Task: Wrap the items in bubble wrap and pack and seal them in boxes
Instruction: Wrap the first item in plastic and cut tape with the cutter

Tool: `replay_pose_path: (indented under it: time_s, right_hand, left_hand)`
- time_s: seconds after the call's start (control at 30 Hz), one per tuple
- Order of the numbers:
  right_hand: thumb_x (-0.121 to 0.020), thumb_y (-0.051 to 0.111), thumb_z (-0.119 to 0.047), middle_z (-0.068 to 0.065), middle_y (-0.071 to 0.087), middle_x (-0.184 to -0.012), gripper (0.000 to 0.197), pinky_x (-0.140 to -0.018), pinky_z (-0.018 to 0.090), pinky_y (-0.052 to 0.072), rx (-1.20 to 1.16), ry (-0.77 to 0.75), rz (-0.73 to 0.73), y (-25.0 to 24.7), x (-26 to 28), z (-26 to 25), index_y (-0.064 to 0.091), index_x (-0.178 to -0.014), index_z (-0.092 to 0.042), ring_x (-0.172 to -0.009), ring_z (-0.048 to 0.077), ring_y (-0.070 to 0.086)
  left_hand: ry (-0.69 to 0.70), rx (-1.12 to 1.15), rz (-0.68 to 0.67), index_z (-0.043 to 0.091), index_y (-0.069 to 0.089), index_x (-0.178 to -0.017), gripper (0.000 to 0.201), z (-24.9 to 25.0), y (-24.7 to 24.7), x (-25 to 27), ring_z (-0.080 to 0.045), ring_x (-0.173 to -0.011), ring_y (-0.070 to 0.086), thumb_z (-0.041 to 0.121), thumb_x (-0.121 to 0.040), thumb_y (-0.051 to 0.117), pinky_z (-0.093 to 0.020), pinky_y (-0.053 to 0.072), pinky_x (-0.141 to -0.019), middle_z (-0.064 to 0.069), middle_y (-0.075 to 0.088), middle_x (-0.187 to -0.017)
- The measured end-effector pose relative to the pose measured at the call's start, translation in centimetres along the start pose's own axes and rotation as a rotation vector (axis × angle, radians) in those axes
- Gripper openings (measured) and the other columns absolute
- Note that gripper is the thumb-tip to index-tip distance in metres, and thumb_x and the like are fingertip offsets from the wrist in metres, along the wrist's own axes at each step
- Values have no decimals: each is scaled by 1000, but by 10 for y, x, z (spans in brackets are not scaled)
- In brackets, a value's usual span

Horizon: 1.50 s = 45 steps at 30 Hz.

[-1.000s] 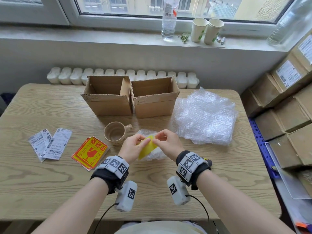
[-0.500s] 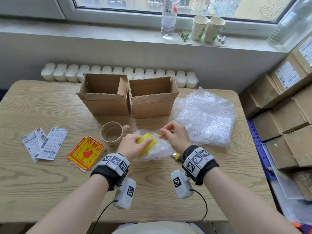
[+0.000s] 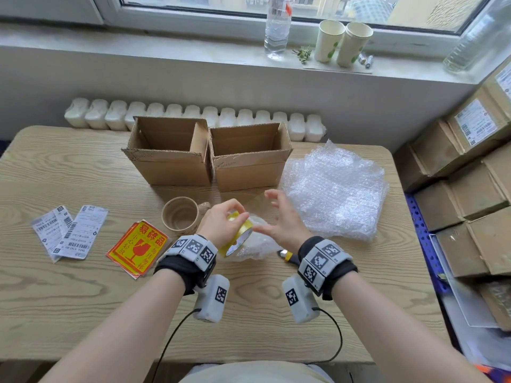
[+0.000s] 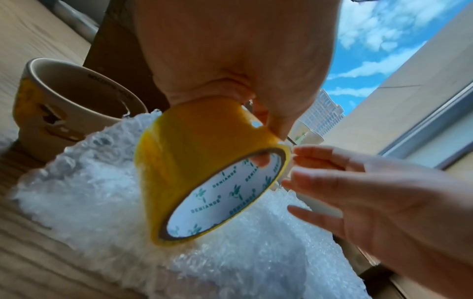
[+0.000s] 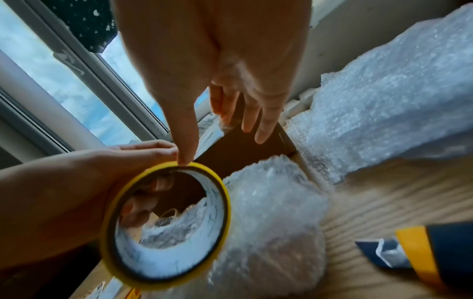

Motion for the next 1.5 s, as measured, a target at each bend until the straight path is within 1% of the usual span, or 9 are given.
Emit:
replay_pose_path:
  time_s: [0.1,0.2,0.3,0.43,0.93,1.13,1.27,1.37,1.5]
  right_hand:
    - [-67,84,-18,-2,24,-150,109,-105,36,40,-87,73,32,3,2,17,13,-148,-35,-130,15,38]
    - [-73,81,-24,2,52,-129,75,-99,33,44,-3,198,51,1,0,35,41,-138,-21,-119,16,51]
    - [-78,76,-34,-1,63,-116,40,-95,29,45,147,241,-2,8,-4,45,63,-112,-17,-110,14,57]
    - [-80,71,-39,2,63,-113,35,-87,27,44,236,262,-12,19,-10,49,66,-106,-16,-104,15,58]
    - [-89,60,-13,-8,56,-76,13,-68,27,45,195,204,43,17,-12,55,54,-82,-22,-77,15,57]
    - [-80,50,0,0,57,-83,28,-68,23,43,-92,289,-111,19,-11,54,67,-97,-13,-73,11,51]
    - [-67,51,-27,1,63,-96,39,-75,22,38,-381,285,-138,14,-10,42,68,-94,-4,-84,3,53]
    - [-78,62,-46,0,67,-101,46,-76,24,42,-498,348,-79,13,-13,45,71,-97,-6,-87,4,57]
    - [-87,66,-27,5,66,-82,19,-85,37,49,-380,323,58,12,-26,52,66,-76,-11,-81,15,60]
  left_hand:
    - [-27,18,9,33,58,-75,13,-2,-2,-1,-26,-77,61,38,-86,63,-47,55,-73,-5,66,-94]
    - [-59,48,37,32,60,-74,13,-10,-5,1,-19,-93,60,36,-86,64,-43,54,-77,2,62,-89]
    - [-58,107,56,23,63,-76,13,-10,-8,7,-22,-80,63,31,-86,66,-33,51,-67,3,61,-79]
    - [-51,152,87,16,65,-80,13,-9,-17,16,-13,-66,59,27,-86,67,-16,45,-48,-4,61,-83]
    - [-218,227,-34,1,62,-87,16,0,-4,26,-7,-36,53,16,-91,60,-18,40,-33,-10,48,-67]
    - [-249,201,-26,12,63,-83,12,-2,1,16,-31,-45,63,21,-91,60,-28,47,-36,-16,56,-68]
    - [-230,135,-6,22,65,-74,14,-4,4,6,-39,-54,61,27,-87,63,-50,54,-56,-12,56,-64]
    - [-217,76,-20,19,65,-75,15,-5,7,1,-26,-64,55,26,-88,62,-39,50,-66,1,54,-59]
    - [-204,19,-26,19,69,-86,13,-4,10,-1,-18,-85,58,29,-89,61,-27,43,-75,1,64,-81]
Point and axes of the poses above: each hand's wrist, its own x-axis away from the middle knuckle, its own y-axis out of the palm, z = x × y, the point moved 5 cm from there along -x, towards the middle knuckle
